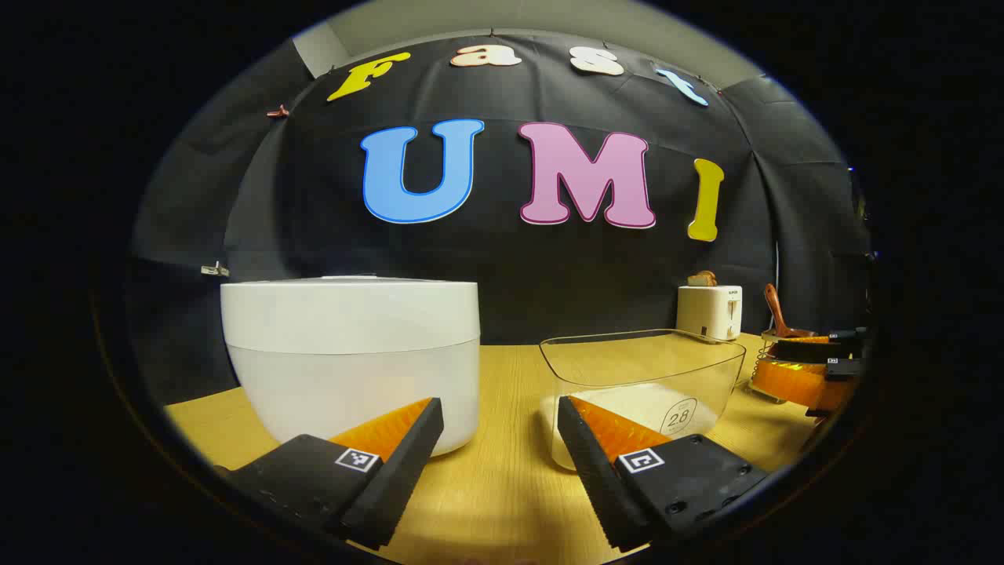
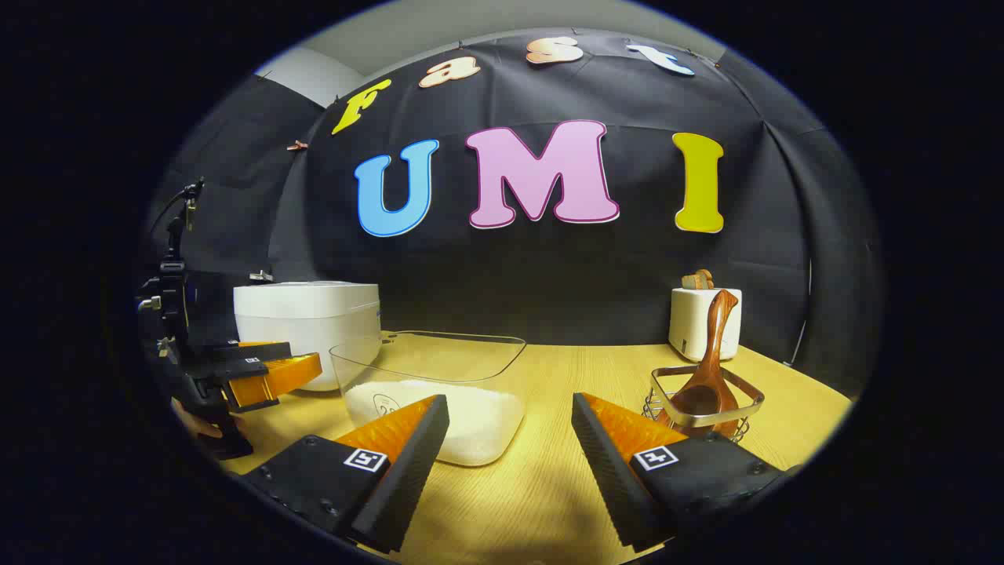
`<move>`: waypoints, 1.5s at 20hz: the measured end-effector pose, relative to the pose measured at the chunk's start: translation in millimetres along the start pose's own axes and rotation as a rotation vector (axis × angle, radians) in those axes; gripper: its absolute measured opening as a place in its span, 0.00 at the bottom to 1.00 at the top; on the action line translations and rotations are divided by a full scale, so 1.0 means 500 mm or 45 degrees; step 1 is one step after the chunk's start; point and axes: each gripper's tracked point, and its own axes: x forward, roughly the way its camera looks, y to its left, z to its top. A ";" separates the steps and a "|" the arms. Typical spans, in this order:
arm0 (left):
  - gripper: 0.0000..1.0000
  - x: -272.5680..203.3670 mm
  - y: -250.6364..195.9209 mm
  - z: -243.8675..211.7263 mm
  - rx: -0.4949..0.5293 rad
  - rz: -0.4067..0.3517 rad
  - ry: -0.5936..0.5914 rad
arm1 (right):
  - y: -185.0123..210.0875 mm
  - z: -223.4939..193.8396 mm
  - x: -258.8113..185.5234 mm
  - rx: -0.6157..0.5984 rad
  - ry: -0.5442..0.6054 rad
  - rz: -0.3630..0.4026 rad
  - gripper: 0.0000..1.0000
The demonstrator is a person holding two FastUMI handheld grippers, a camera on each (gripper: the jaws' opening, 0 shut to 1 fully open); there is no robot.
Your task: Close the left gripper, press the button to open the rice cooker; take a wooden spoon from the chopstick holder with the right hand, scoop a spoonful of rice and pour it into the rice cooker, then put the wooden spoon back into the chopstick holder.
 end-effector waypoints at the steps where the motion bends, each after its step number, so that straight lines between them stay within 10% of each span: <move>1: 0.95 0.000 0.000 -0.001 0.000 0.000 0.000 | 0.000 0.000 0.000 0.000 0.000 0.000 0.98; 23: 0.93 -0.002 -0.007 0.001 0.011 -0.039 -0.005 | 0.008 0.001 -0.001 0.001 0.002 0.025 0.98; 30: 0.19 -0.042 0.034 0.150 -0.116 -0.131 -0.158 | 0.008 0.002 -0.002 0.001 0.002 0.025 0.98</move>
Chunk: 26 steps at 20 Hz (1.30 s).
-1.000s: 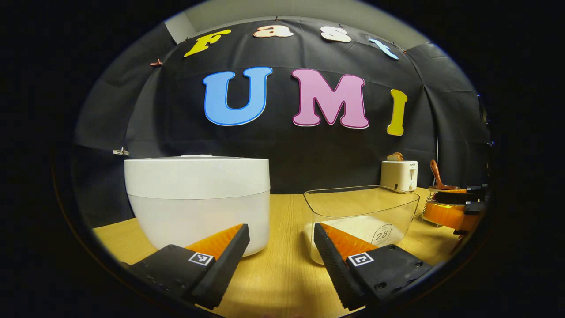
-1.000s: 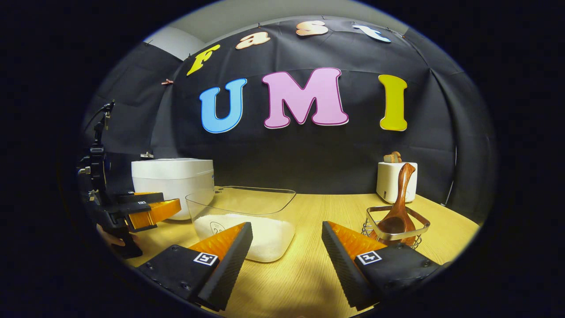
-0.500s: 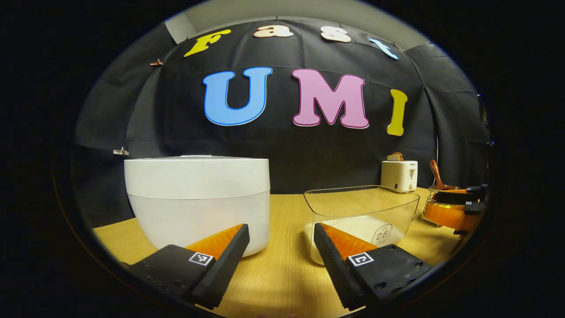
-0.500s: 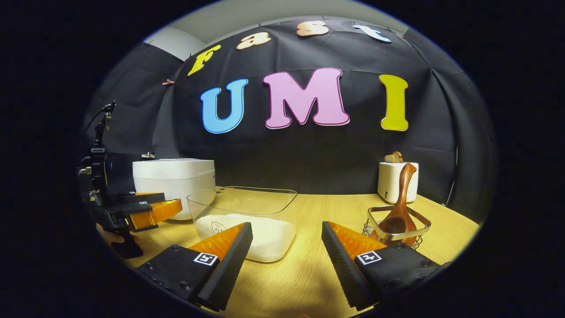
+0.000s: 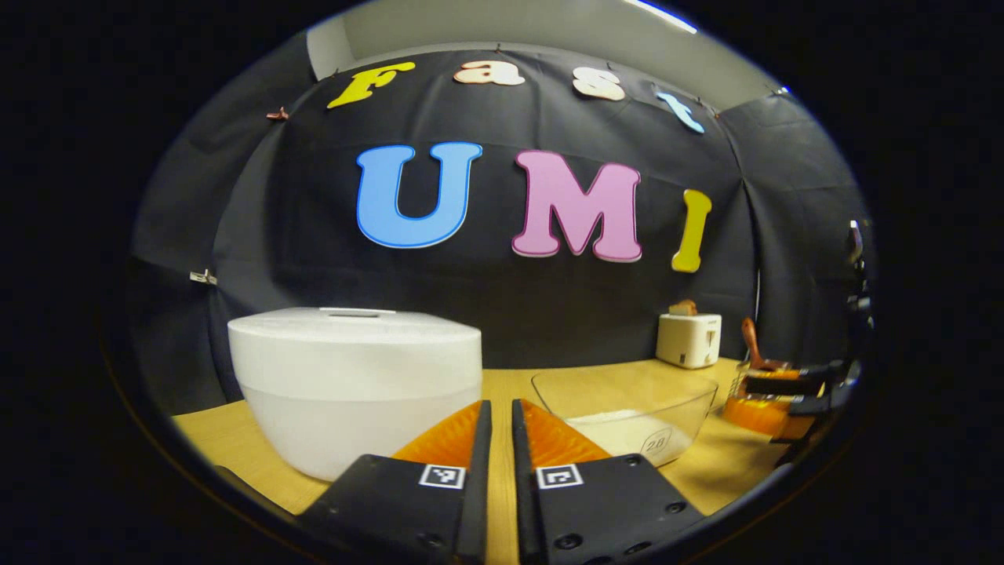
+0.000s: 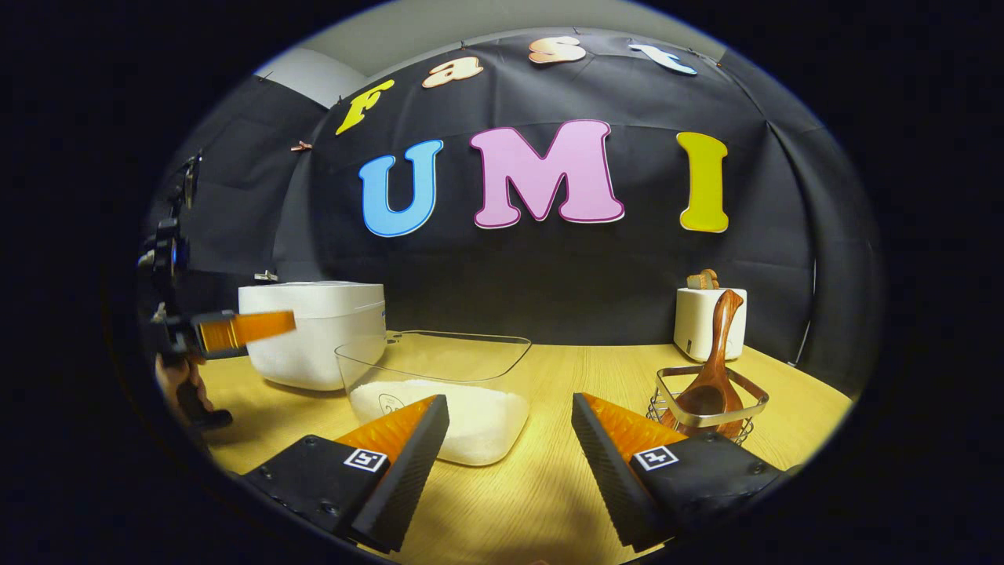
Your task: Close the left gripper, press the button to open the rice cooker; take a wooden spoon from the chopstick holder with the right hand, scoop a spoonful of rice and pour it into the rice cooker, then put the wooden spoon back into the chopstick holder.
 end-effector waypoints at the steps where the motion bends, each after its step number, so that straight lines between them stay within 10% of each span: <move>1: 0.06 -0.008 0.022 0.036 -0.003 0.032 -0.036 | 0.000 0.000 0.000 0.000 0.000 0.000 0.98; 9: 0.05 0.047 0.144 0.247 0.066 0.041 -0.074 | 0.000 0.000 0.001 0.000 0.001 -0.001 0.98; 17: 0.05 0.145 0.251 0.147 -0.072 0.111 0.413 | 0.000 0.001 0.000 0.001 0.001 0.000 0.98; 26: 0.08 0.150 0.252 0.058 -0.041 0.152 0.626 | 0.000 0.000 0.000 0.001 0.001 0.000 0.98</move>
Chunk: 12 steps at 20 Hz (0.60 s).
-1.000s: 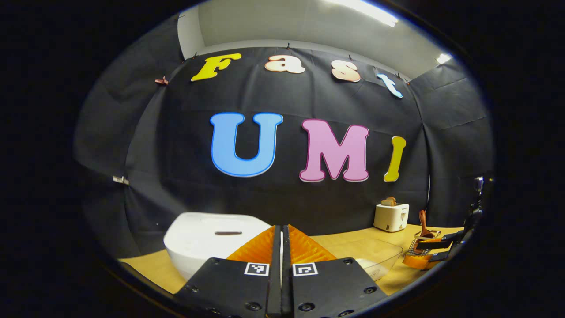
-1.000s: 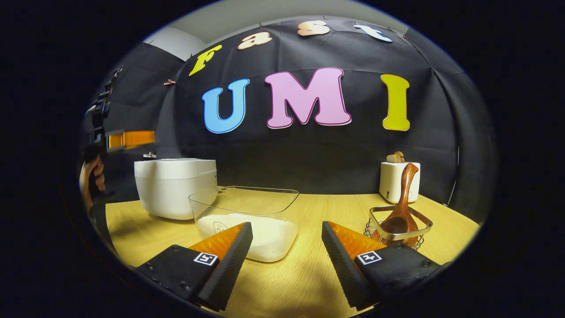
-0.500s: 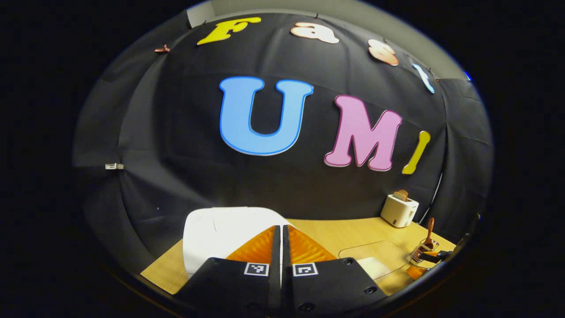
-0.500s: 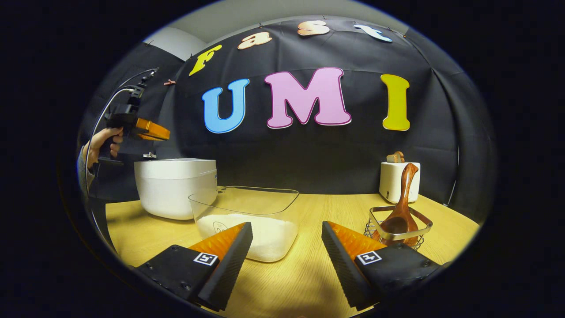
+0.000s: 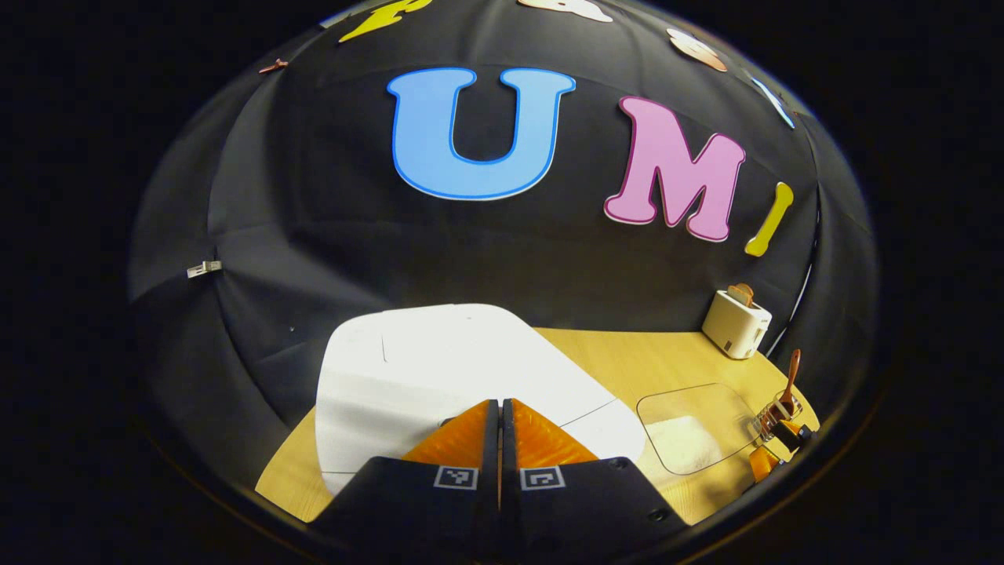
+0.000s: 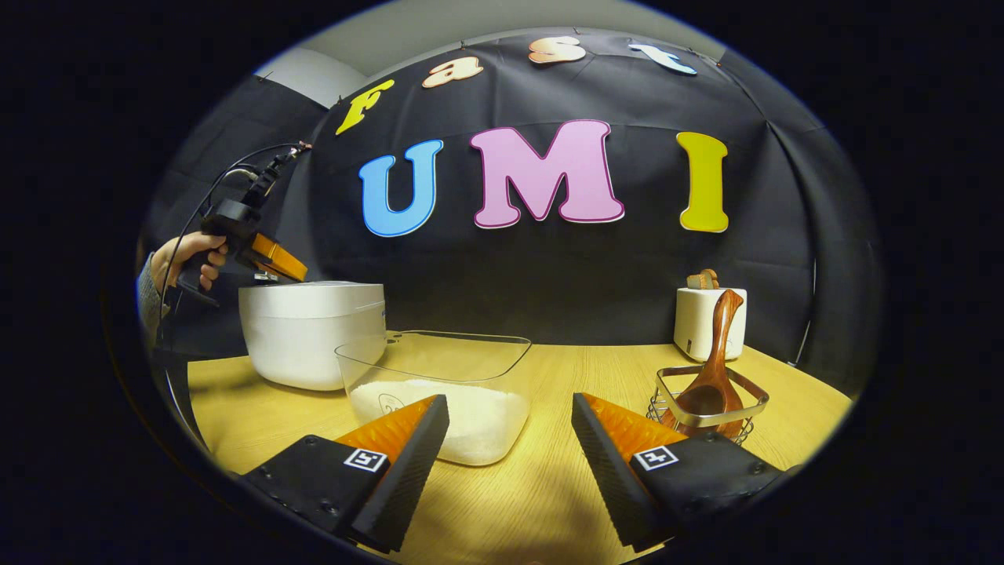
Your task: Close the left gripper, press the button to open the rice cooker; take a wooden spoon from the chopstick holder with the right hand, scoop a spoonful of rice and pour it into the rice cooker, then put the wooden spoon back into the chopstick holder.
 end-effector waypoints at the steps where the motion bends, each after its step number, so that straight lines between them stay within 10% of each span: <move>1: 0.06 0.001 0.000 0.002 0.000 0.005 -0.001 | 0.000 0.001 0.000 0.000 0.000 0.000 0.98; 12: 0.06 -0.011 -0.004 -0.012 0.052 0.065 0.130 | 0.001 0.001 -0.001 0.000 0.000 0.000 0.98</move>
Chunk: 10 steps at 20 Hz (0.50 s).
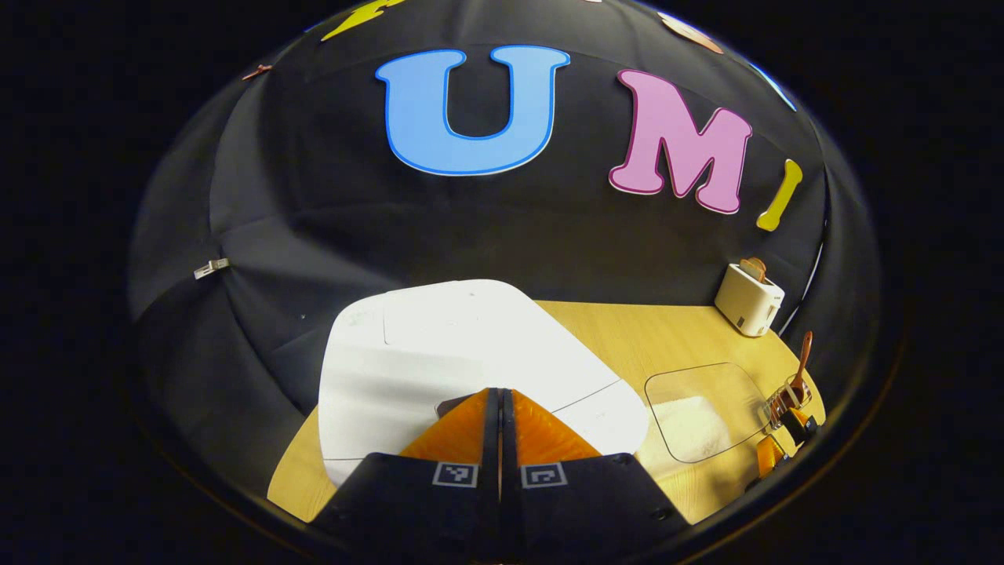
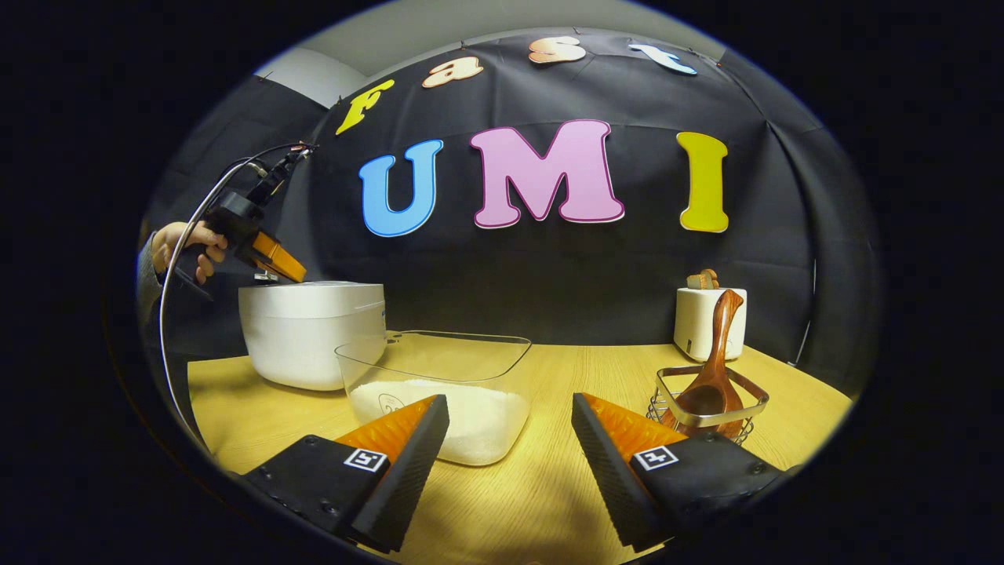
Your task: Close the left gripper, press the button to open the rice cooker; take a wooden spoon from the chopstick holder with the right hand, scoop a spoonful of rice and pour it into the rice cooker, then put the wooden spoon back into the chopstick holder.
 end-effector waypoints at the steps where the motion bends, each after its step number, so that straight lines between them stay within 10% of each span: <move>1: 0.06 0.000 0.000 0.000 -0.007 0.001 0.019 | 0.000 0.000 -0.001 0.000 0.000 0.000 0.98; 10: 0.06 0.011 -0.012 0.004 -0.062 -0.016 0.151 | 0.000 0.000 0.001 0.000 0.000 0.000 0.98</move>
